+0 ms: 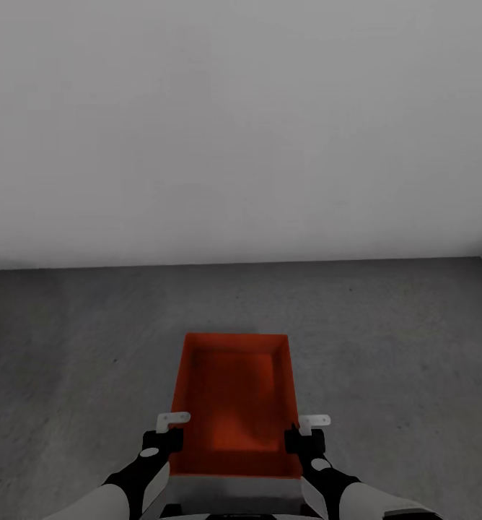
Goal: Move the two storage containers from the living room to the garage. In the garage, place one container on the floor and stack the other container on top of it (either order is fine).
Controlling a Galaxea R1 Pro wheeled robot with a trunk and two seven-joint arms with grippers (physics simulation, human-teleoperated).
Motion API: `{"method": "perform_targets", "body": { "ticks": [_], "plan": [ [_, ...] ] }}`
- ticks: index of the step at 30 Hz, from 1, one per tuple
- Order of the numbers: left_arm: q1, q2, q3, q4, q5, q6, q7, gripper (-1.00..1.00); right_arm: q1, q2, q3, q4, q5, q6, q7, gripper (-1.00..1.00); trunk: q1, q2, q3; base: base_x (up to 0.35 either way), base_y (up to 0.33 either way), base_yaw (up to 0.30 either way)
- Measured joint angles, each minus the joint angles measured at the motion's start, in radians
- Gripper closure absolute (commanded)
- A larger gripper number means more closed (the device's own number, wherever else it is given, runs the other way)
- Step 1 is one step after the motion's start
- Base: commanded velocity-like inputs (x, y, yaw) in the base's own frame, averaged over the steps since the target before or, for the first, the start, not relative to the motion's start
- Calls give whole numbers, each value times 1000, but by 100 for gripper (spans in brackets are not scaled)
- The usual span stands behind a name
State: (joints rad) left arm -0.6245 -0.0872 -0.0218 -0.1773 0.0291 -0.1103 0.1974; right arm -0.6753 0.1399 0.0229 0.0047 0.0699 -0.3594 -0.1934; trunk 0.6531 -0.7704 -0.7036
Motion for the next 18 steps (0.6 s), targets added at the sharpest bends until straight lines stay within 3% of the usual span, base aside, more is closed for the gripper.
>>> {"method": "perform_targets", "body": {
  "ticks": [12,18],
  "plan": [
    [0,-1,1,1,-1,0,1,100,0,-1,-2,0,3,1,1,100,0,0,0,0,0,0],
    [0,-1,2,1,-1,0,1,100,0,-1,-3,0,4,1,1,100,23,-42,-19,0,0,0]
  ]
}}
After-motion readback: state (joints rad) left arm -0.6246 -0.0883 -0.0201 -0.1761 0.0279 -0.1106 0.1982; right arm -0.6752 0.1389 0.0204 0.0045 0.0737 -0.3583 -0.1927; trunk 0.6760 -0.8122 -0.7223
